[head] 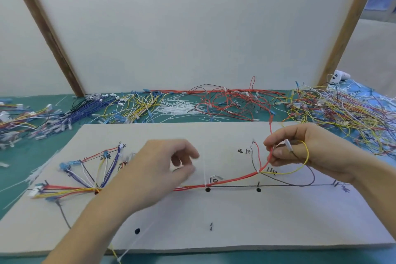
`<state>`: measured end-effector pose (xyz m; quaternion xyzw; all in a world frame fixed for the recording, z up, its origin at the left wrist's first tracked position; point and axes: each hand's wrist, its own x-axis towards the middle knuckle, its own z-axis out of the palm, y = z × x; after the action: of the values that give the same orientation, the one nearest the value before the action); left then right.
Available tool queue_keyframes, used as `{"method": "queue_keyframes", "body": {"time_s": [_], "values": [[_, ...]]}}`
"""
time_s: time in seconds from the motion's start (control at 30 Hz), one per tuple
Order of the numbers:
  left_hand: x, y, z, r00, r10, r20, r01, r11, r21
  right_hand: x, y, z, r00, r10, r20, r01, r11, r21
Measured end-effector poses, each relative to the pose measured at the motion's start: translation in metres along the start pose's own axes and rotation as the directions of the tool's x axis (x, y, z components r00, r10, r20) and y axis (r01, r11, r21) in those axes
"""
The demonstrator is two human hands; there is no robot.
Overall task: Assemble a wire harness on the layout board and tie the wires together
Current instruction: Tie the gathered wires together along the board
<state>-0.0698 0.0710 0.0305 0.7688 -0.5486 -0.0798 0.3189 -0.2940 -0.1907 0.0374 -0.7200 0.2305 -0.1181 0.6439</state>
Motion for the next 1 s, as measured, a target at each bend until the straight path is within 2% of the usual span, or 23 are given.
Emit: {"method": "queue_keyframes", "body": {"time_s": [0.07,0.17,0.27,0.33,0.37,0.43,0.47,0.53,0.6,0.63,0.7,0.83,0.93,1.0], "values": [[-0.009,-0.004,0.013,0.996,-0.023,0.081,0.014,0.994,0.105,0.001,-0.008,-0.002,1.000,0.000,0.027,0.003,0.994,-0.110],[-0.011,-0.005,0.029,0.994,0.014,0.112,-0.042,0.966,0.254,0.003,-0.023,-0.007,0.996,0.062,0.064,-0.031,0.914,-0.405],[-0.007,0.000,0.041,0.995,0.048,0.091,-0.073,0.951,0.302,0.003,-0.039,-0.003,0.998,0.057,-0.019,-0.059,0.848,-0.527],[-0.005,0.000,0.046,0.996,0.054,0.073,-0.074,0.949,0.305,0.001,-0.048,0.012,0.988,-0.097,-0.122,-0.003,0.769,-0.639],[-0.006,0.000,0.048,0.997,0.051,0.064,-0.068,0.954,0.291,0.001,-0.051,0.026,0.963,-0.221,-0.153,0.043,0.690,-0.723],[-0.007,-0.002,0.049,0.998,0.041,0.049,-0.051,0.969,0.242,0.000,-0.048,0.057,0.883,-0.450,-0.129,0.149,0.531,-0.834],[-0.008,-0.002,0.050,0.998,0.040,0.037,-0.048,0.972,0.230,-0.001,-0.043,0.072,0.864,-0.495,-0.088,0.190,0.485,-0.853],[-0.011,-0.003,0.051,0.998,0.066,0.008,-0.066,0.967,0.245,0.000,-0.027,0.096,0.895,-0.445,0.039,0.267,0.463,-0.845],[-0.013,-0.003,0.052,0.995,0.100,-0.003,-0.095,0.955,0.282,0.003,-0.010,0.109,0.955,-0.271,0.123,0.244,0.477,-0.844],[-0.014,-0.002,0.053,0.993,0.117,-0.007,-0.109,0.949,0.295,0.006,-0.004,0.112,0.969,-0.203,0.144,0.223,0.451,-0.864],[-0.014,-0.001,0.052,0.990,0.143,-0.021,-0.129,0.943,0.305,0.010,0.001,0.113,0.975,-0.149,0.165,0.214,0.436,-0.874],[-0.014,0.001,0.052,0.982,0.190,-0.014,-0.173,0.919,0.353,0.015,0.000,0.111,0.979,-0.071,0.194,0.203,0.486,-0.850],[-0.017,0.001,0.056,0.967,0.252,-0.039,-0.217,0.894,0.392,0.022,-0.004,0.114,0.988,-0.020,0.152,0.139,0.531,-0.836],[-0.017,0.001,0.056,0.960,0.257,-0.110,-0.197,0.903,0.382,0.025,-0.006,0.116,0.993,-0.007,0.117,0.099,0.597,-0.796]]}}
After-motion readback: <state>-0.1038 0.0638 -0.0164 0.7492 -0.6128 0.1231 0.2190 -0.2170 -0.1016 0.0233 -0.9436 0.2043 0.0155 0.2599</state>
